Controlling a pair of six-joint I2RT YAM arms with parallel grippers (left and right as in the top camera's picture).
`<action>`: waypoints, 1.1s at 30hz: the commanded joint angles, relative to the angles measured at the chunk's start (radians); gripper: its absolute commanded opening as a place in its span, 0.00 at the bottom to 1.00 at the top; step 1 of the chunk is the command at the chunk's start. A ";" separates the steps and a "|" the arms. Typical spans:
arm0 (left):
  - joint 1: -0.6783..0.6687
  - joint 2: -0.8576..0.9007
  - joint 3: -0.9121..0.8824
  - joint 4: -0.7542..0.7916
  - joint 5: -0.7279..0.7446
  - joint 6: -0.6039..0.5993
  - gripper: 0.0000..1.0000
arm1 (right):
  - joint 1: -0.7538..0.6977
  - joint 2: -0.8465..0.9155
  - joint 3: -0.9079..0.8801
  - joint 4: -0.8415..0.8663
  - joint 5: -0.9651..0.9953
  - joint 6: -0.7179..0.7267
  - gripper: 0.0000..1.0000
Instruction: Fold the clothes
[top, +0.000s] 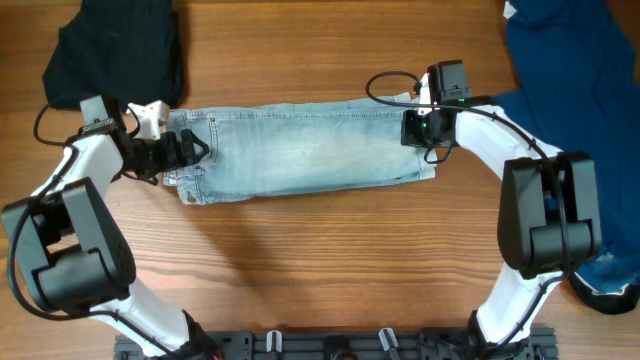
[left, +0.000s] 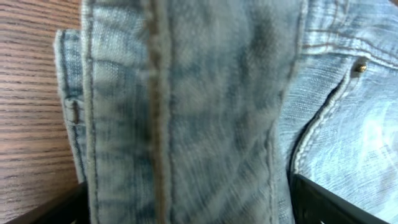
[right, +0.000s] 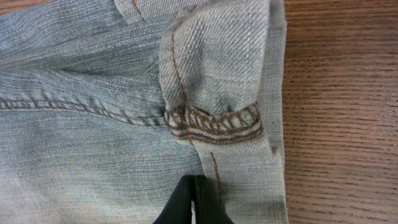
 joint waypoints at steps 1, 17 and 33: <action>-0.004 0.084 -0.006 0.000 -0.127 -0.034 0.83 | 0.002 0.084 -0.022 0.003 0.015 -0.013 0.04; -0.008 0.006 0.010 -0.109 -0.056 -0.143 0.04 | 0.003 0.084 -0.022 -0.030 -0.064 -0.014 0.04; -0.074 -0.335 0.184 -0.282 -0.052 -0.229 0.04 | 0.048 0.084 -0.022 -0.140 -0.179 -0.039 0.04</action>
